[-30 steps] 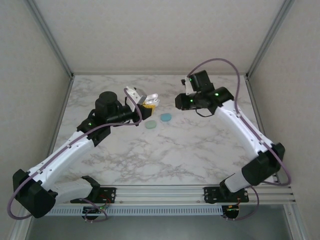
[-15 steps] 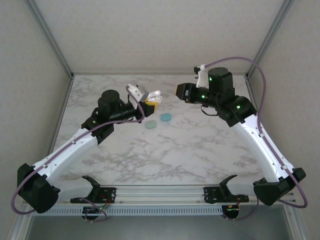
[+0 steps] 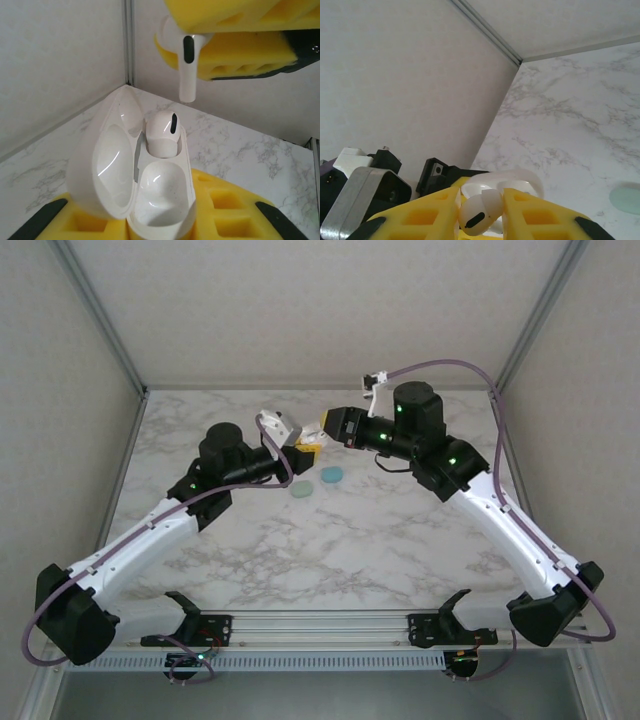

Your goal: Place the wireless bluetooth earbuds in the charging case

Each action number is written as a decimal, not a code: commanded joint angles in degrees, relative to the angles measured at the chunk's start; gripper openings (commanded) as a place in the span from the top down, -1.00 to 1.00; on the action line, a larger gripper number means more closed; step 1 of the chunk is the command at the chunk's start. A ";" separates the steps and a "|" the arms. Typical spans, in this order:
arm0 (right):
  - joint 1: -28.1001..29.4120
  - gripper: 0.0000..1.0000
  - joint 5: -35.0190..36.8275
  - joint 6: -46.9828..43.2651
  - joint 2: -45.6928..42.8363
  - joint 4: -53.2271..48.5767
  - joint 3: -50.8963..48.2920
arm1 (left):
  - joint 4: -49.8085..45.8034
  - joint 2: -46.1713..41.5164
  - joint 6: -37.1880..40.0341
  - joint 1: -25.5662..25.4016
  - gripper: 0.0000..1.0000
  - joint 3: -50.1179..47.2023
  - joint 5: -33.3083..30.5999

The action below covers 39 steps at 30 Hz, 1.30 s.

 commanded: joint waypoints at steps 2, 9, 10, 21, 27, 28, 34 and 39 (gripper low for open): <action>2.23 0.46 2.94 0.23 1.20 2.93 0.29 | 2.39 -0.06 1.34 -0.93 0.80 -0.51 -1.60; 5.70 0.46 7.15 -3.40 3.25 -0.86 2.80 | 2.20 0.02 0.58 -1.11 0.79 -0.08 -2.93; 6.08 0.46 7.58 -4.00 3.40 -1.03 2.90 | 2.21 0.02 0.31 -1.13 0.78 -0.06 -3.03; 7.77 0.48 11.15 -6.55 4.39 -2.86 2.87 | 2.73 -0.55 -1.89 -1.20 0.78 0.03 -3.20; 7.73 0.46 11.23 -9.05 4.56 -5.86 4.31 | 3.13 -0.77 -2.65 -1.20 0.78 0.20 -3.48; 7.71 0.46 10.67 -9.29 4.73 -6.34 4.64 | 3.39 -0.79 -2.89 -1.20 0.78 0.07 -3.66; 7.74 0.42 8.50 -9.14 4.90 -6.78 4.45 | 3.66 -0.66 -3.23 -1.20 0.78 0.29 -3.56; 7.71 0.42 6.46 -7.74 4.58 -4.21 3.39 | 3.80 -0.68 -3.33 -1.24 0.78 0.47 -3.73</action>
